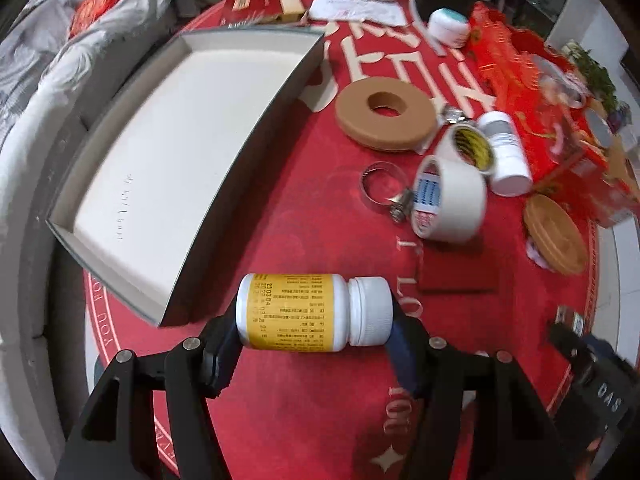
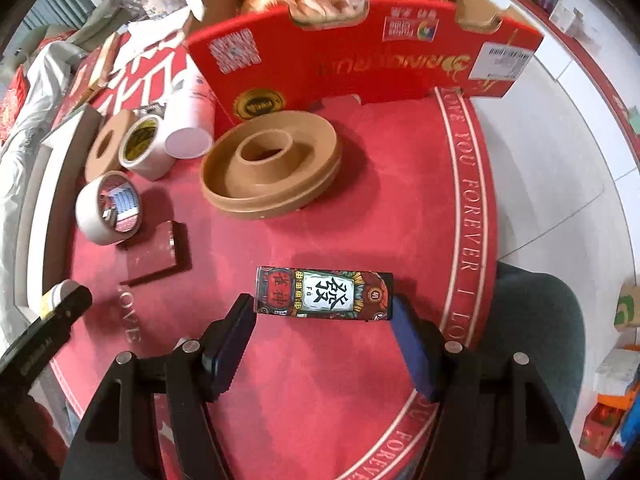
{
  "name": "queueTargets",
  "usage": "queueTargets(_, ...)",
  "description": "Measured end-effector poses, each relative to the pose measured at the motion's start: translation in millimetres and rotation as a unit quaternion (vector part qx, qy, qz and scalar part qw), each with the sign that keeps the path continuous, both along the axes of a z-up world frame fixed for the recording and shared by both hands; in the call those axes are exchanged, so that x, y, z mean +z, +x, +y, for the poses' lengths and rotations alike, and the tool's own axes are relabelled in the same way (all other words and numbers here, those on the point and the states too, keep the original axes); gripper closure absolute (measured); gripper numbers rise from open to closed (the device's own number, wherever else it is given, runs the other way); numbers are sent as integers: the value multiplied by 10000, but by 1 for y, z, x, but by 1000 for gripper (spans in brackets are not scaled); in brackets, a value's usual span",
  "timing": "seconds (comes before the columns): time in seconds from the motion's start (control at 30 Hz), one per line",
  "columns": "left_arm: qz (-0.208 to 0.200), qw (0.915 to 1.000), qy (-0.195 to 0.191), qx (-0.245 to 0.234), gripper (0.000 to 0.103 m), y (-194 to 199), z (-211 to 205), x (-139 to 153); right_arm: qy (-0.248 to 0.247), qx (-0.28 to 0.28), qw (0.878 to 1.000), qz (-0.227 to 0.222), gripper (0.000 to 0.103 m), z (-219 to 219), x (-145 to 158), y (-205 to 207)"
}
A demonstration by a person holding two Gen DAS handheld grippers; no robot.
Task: Organize rigid objects
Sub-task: 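Grasp the pill bottle with the left gripper while the right gripper grasps the mahjong card box, then carry the pill bottle and card box with both grippers over the white tray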
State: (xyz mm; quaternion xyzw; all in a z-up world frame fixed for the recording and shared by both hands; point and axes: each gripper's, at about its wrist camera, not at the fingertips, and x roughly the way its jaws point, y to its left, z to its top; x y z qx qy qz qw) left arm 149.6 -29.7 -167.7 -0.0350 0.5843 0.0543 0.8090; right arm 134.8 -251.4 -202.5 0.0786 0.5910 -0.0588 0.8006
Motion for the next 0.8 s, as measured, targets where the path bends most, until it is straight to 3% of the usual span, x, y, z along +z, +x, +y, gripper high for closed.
queueTargets(0.23, -304, 9995, -70, -83, 36, -22, 7, 23, -81, 232, 9994, -254, 33, 6, 36, -14)
queueTargets(0.43, -713, 9965, -394, 185, 36, -40, 34, 65, -110, 519, 9972, -529, 33, 31, 65, -10)
queueTargets(0.63, -1333, 9881, -679, 359, 36, -36, 62, 136, -20, 980, 9896, -1052, 33, 68, 120, 1)
queueTargets(0.8, -1937, 9773, -719, 480, 36, -30, 84, 205, 76, 1461, 9765, -1580, 33, 109, 180, 17)
